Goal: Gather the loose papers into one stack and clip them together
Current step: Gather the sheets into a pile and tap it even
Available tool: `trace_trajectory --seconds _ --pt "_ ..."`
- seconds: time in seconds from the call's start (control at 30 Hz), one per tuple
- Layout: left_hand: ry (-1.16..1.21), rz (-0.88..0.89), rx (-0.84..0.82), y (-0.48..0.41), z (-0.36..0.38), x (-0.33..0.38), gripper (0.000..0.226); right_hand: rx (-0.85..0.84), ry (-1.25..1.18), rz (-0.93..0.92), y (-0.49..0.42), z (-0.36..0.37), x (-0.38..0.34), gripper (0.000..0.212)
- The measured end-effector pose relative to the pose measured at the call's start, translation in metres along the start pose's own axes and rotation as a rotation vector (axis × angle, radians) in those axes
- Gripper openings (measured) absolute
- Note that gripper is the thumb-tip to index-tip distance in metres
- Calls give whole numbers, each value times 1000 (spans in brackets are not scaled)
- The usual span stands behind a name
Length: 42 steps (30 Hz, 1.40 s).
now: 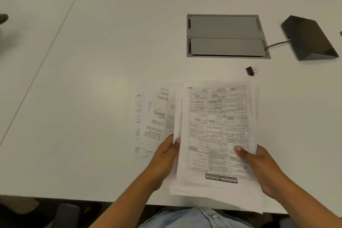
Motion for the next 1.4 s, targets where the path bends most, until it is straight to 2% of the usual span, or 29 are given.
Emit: trace_trajectory --seconds 0.13,0.2,0.27,0.33,0.4,0.47,0.53,0.63,0.73,0.8,0.9,1.0,1.07,1.3,1.4 --pt "-105 -48 254 -21 -8 -16 31 68 0 -16 5 -21 2 25" --pt "-346 -20 407 -35 -16 -28 34 89 -14 -18 9 -31 4 27" --pt "-591 -25 525 -49 -22 -37 48 121 -24 -21 11 -41 8 31" --pt "-801 -59 557 -61 -21 -43 64 149 -34 -30 13 -50 12 36" --pt "-1057 -118 504 -71 -15 -49 75 166 -54 -41 16 -56 15 39" --pt "-1201 -153 465 -76 -11 -53 79 173 -76 -49 19 -59 16 40" --pt "-1134 -181 462 -82 -10 -56 79 179 -82 -64 20 -61 16 38" --pt "-841 -200 468 -87 -12 -57 69 198 -85 -66 21 -65 19 37" --pt "-744 -72 494 -85 -14 -55 45 225 -106 -64 22 -66 19 34" --pt "-691 -11 549 -82 -20 -54 41 237 -114 -61 23 -67 18 32" --pt "-727 -13 654 -80 -38 -53 50 230 -103 -50 24 -67 17 28" --pt "-986 -53 725 -80 -54 -53 52 226 -97 -44 23 -67 17 32" --pt "-1045 -91 729 -80 -59 -54 52 223 -104 -43 22 -68 18 36" --pt "-1003 -68 736 -84 -61 -52 50 225 -117 -67 22 -62 15 28" --pt "-831 -56 732 -84 -58 -48 60 222 -121 -73 22 -61 15 26"
Point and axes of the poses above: each hand's wrist, its own y-axis away from the middle knuckle, its own z-axis out of the palm, x = y × z, the point moved 1 cm from there along -y, towards the middle knuckle, and after that the axes turned 3 degrees about z, right-handed, at the moved point
